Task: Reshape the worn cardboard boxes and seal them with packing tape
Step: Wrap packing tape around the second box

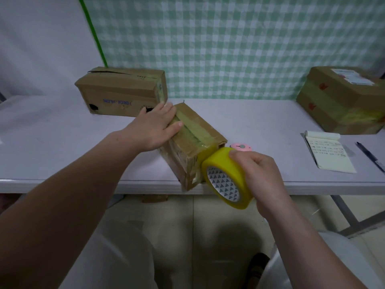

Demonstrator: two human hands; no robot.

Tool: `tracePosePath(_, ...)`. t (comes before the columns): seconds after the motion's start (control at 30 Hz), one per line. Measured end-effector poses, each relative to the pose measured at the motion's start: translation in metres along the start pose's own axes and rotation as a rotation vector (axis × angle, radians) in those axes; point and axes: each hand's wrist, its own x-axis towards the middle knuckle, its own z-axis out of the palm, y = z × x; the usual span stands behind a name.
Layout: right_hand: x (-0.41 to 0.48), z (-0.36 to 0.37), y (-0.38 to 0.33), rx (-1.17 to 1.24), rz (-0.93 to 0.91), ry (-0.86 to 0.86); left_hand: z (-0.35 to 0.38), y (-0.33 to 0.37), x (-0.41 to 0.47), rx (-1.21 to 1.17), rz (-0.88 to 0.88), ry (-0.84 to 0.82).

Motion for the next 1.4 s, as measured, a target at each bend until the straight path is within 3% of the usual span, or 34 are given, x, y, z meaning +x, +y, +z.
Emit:
tracePosePath(0.93,-0.003,0.004,0.002,0.017,0.019,-0.044,0.015,0.052,-0.055,-0.019,0.450,0.007)
tracePosePath(1.07,-0.001,-0.002,0.000,-0.011,-0.020,-0.073,-0.004,0.063,-0.040,0.151,0.409,-0.184)
tracePosePath(1.17,0.002,-0.009,-0.004,-0.036,-0.067,-0.121,-0.018,0.082,-0.024,0.380,0.405,-0.218)
tracePosePath(1.4,0.004,-0.044,-0.026,-0.088,-0.094,-0.250,-0.027,0.103,-0.003,0.498,0.431,-0.288)
